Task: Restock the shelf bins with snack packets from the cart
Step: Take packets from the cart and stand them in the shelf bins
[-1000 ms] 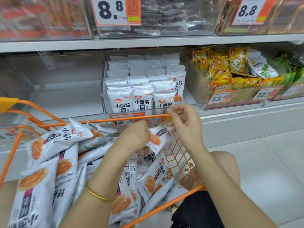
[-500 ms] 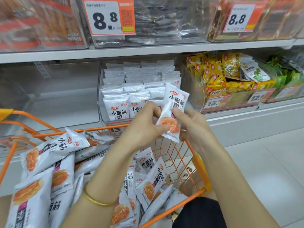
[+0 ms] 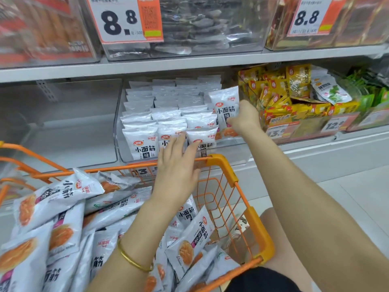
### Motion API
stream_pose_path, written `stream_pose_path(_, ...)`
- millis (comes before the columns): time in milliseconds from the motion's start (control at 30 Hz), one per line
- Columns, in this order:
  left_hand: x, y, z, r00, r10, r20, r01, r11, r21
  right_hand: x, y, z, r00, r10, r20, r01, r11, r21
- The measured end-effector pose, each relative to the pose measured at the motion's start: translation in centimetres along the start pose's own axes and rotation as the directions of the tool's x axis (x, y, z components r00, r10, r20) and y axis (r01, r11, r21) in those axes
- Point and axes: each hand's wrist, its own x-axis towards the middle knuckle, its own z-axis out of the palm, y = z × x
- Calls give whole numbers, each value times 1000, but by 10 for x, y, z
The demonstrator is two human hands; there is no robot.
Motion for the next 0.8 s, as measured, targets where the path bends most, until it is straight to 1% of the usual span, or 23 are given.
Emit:
stream_pose_path(100, -1, -1, 3, 1000, 1, -9, -1, 1000, -2, 12, 10, 17, 991, 86, 107, -91, 995, 44)
stream_pose_path(167, -2, -2, 4, 1000, 6, -7, -6, 1000, 4, 15, 14, 24, 981, 110, 159, -114, 993, 18)
stream_pose_path(333, -1, -3, 6, 1000, 11, -12, -11, 1000, 5, 18, 14, 31, 969, 167, 180, -158, 985, -66)
stream_pose_path(500, -1, -3, 6, 1000, 14, -12, -13, 1000, 7, 19, 13, 32, 963, 157, 220, -151, 988, -41)
stream_pose_path(600, -1, -4, 6, 1000, 9, -8, -9, 1000, 2, 15, 11, 35, 949, 184, 256, -154, 979, -134)
stream_pose_path(667, -1, -4, 6, 1000, 3, 1, -3, 1000, -4, 13, 7, 33, 948, 201, 245, -154, 968, -195)
stream_pose_path(733, -1, -5, 6, 1000, -2, 9, 2, 1000, -9, 10, 3, 29, 960, 170, 223, -110, 960, -258)
stream_pose_path(800, -1, -6, 5, 1000, -4, 10, 5, 1000, -26, 4, -1, 21, 973, 138, 187, -91, 966, -241)
